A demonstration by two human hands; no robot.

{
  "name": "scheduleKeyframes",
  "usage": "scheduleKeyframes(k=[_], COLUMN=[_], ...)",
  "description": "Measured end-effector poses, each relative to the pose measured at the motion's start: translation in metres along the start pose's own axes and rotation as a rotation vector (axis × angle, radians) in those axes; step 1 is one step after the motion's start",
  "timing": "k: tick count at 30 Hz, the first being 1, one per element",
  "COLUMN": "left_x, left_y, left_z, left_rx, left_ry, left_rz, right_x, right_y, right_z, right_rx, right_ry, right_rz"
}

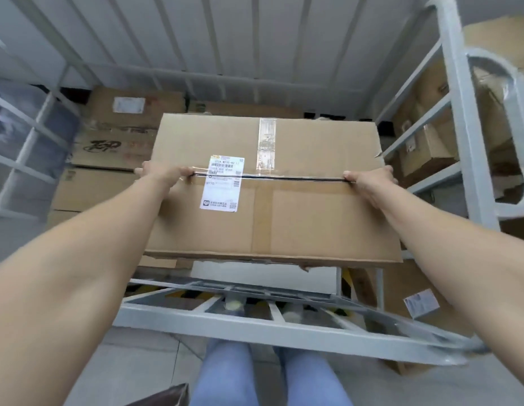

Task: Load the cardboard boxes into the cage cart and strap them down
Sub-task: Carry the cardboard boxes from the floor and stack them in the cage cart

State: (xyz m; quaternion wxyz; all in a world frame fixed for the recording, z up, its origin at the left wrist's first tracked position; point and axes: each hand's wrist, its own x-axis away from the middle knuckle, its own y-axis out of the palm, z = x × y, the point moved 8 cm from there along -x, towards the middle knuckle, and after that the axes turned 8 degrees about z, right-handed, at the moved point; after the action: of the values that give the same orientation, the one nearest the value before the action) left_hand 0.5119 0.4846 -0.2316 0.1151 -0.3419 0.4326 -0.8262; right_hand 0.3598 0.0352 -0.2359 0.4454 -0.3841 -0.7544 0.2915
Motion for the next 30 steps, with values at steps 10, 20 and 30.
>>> scheduleKeyframes(k=[10, 20, 30], left_x=[-0.063, -0.105, -0.162], left_y=[0.117, 0.197, 0.249], left_z=[-0.069, -0.114, -0.148], left_rx=[-0.121, -0.166, -0.137], left_ry=[-0.069, -0.095, -0.104], left_rz=[-0.098, -0.12, -0.087], right_x=[-0.04, -0.082, -0.115], right_y=[0.094, 0.17, 0.246], right_z=[0.097, 0.145, 0.182], right_rx=[0.105, 0.176, 0.035], right_ry=[0.13, 0.164, 0.275], right_rz=[-0.055, -0.099, -0.201])
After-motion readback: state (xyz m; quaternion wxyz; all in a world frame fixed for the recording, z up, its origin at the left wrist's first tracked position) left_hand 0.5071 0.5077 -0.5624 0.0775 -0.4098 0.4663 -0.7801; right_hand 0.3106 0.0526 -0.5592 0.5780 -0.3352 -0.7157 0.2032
